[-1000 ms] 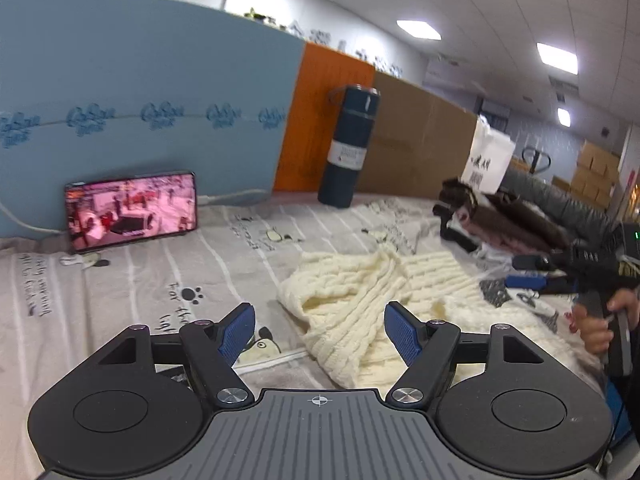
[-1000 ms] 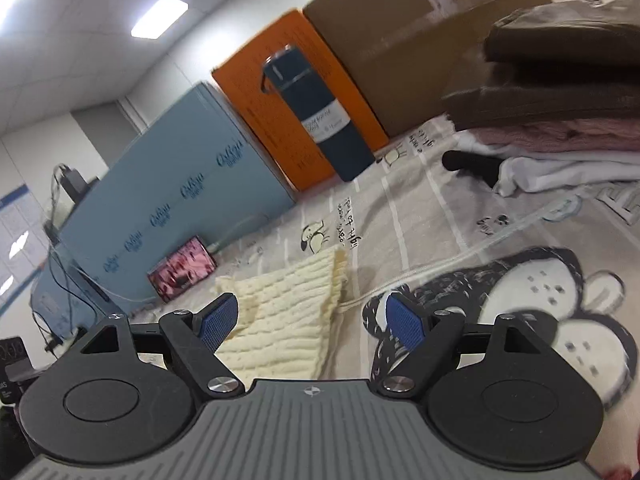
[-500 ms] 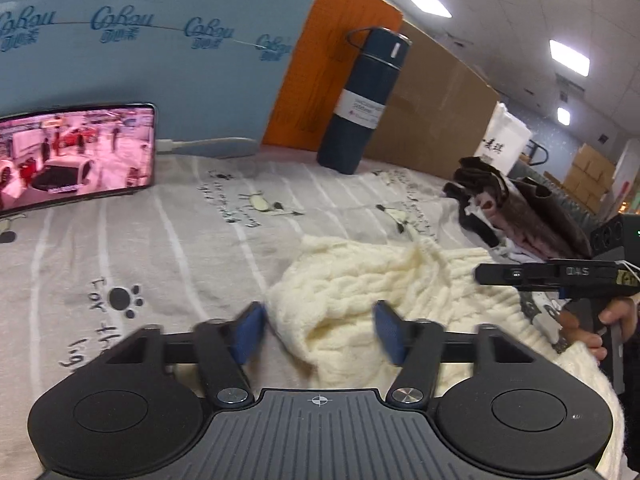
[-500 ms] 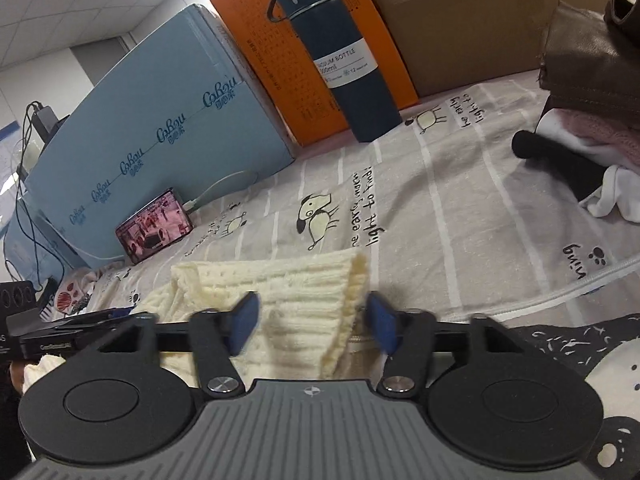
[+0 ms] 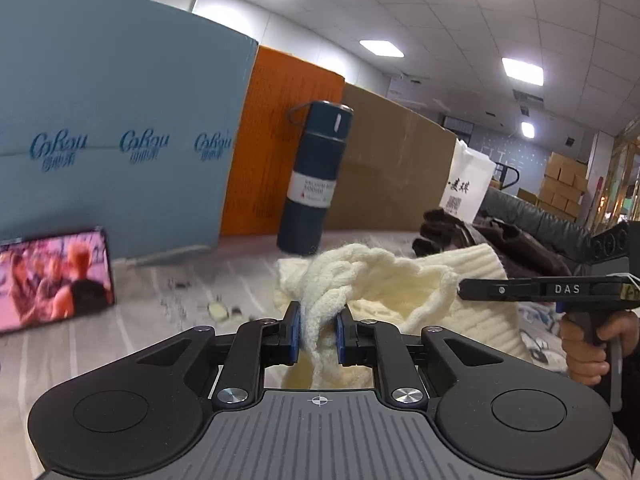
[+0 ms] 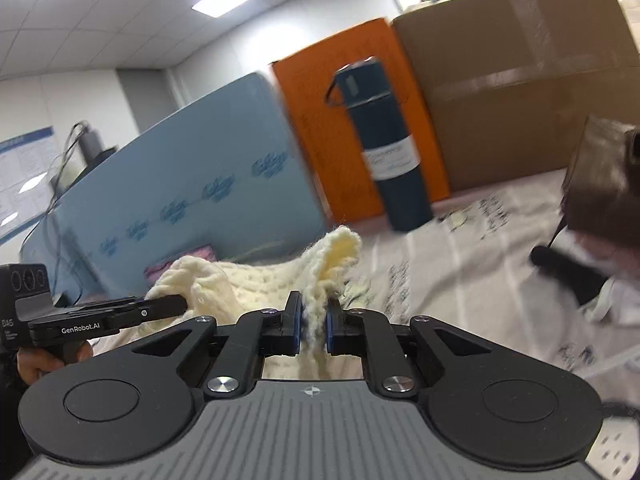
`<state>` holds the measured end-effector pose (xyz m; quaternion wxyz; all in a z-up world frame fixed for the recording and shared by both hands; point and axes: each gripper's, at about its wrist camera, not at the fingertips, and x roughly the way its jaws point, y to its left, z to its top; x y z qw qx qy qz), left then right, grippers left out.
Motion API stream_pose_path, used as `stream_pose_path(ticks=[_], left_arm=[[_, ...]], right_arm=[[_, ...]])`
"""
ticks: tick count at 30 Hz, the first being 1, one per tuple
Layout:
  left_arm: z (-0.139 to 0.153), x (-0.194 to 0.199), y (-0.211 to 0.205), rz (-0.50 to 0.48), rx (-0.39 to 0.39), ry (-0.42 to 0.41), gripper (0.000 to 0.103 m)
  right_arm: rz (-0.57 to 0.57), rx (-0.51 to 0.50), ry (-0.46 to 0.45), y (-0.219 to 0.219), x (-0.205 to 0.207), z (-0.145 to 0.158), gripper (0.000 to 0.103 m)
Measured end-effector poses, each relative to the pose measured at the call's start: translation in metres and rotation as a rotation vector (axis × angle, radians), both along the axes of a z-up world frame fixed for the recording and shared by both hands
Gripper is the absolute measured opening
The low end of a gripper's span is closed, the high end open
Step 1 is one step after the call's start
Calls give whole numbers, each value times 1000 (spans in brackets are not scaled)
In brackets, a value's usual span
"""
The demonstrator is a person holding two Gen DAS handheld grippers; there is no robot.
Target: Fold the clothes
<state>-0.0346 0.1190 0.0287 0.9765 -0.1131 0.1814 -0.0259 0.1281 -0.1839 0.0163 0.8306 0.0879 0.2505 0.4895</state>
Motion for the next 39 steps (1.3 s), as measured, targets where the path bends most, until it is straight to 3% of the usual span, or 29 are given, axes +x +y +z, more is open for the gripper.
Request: stream_pose_path(ticks=[6,8,9,10,12,13,17,19,21,24,27,31,34,39], left_arm=[[-28,31,7,35,-11,120,22],[-34,33,10,53,-23,143,26],[-32,30,13,67,-29,134,31],[-31,25,16,81,-30,122,37],[-26,12,21,101,-31,96,50],[-23,3,24,113,-37,82,56],[-11,-36,30,145,-71,46,63],[-6,-57,28,141,-87,24,75],[-3,-73,23,119,-106,6,79],[-3,-91,15,63,-145,-7,80],[-6,-102,10,19,-212,-12,80],[-5,-112,0,-38,-227,-36,80],[-5,-117,-6,-79,-233,-36,80],[-5,-129,-17,-76,-193,-17,80]], right_arm=[[-47,-110,113,11,31,-33,11],[-53,-114,151,9,36,-39,15],[-54,-111,164,7,37,-39,22],[-61,-118,162,5,36,-38,40],[-70,-123,151,2,31,-34,55],[-75,-118,141,-1,28,-32,56],[-116,-59,79,-19,16,-18,65],[-41,23,91,-27,13,-13,72],[82,100,136,-29,11,-11,77],[276,140,201,-22,2,-13,87],[374,61,189,-9,-20,-13,89],[352,-2,185,-16,-40,-16,89],[375,14,227,-30,-49,-21,90],[403,-31,197,-41,-84,-22,90]])
